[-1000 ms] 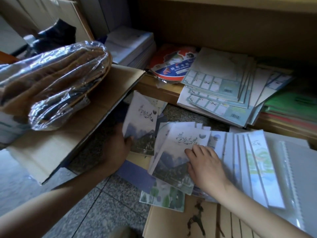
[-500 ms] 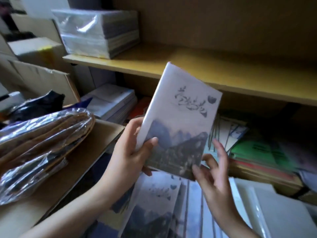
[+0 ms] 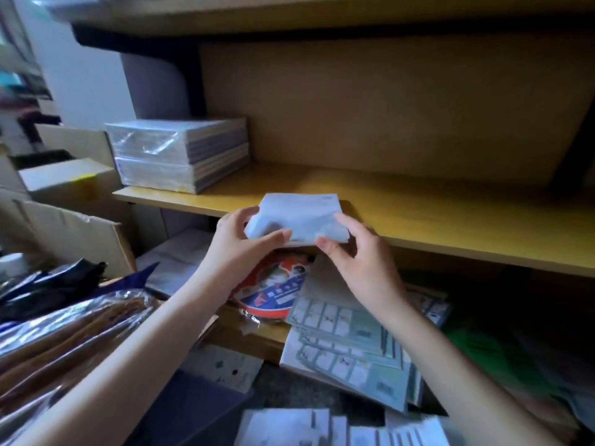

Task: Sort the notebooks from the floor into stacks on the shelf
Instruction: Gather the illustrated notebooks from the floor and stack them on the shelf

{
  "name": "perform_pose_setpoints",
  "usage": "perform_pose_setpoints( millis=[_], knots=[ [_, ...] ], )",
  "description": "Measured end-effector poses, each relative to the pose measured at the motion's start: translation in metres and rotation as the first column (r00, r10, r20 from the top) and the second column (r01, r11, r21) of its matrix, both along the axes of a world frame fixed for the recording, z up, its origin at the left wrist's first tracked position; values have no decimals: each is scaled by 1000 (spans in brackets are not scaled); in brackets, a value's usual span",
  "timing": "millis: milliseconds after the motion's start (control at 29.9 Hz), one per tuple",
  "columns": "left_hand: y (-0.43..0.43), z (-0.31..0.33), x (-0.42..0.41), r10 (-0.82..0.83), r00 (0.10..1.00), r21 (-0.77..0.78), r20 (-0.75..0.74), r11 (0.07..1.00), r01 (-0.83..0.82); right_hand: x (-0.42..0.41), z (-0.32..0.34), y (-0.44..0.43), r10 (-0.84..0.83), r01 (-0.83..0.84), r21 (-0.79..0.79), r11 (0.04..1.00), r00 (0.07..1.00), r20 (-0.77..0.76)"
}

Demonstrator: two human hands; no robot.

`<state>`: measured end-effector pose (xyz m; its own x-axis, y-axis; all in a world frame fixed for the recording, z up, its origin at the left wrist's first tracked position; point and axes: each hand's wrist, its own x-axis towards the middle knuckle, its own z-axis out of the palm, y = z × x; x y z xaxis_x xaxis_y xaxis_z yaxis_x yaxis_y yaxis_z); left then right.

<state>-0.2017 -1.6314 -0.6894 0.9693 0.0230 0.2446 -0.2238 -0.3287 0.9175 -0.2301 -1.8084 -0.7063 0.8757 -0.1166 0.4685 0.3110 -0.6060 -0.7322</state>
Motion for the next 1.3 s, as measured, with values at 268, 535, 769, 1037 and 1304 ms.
perform_pose_setpoints(
  millis=[268,535,769,1037,1304],
  knots=[
    [-8,-27,12,-229,830,794,508,498,-349,53,7,12,-158,189,-493,849,982,104],
    [-4,-15,71,-79,960,857,269,474,-202,82,6,14,-211,227,-565,794,973,94],
    [-1,6,114,5,985,862,174,483,-155,78,-14,17,-264,381,-727,571,924,276],
    [3,8,155,79,995,890,61,447,-90,82,-17,18,-252,387,-727,567,922,294],
    [0,8,163,186,981,896,47,426,-124,80,-14,17,-198,315,-734,602,949,245]
  ],
)
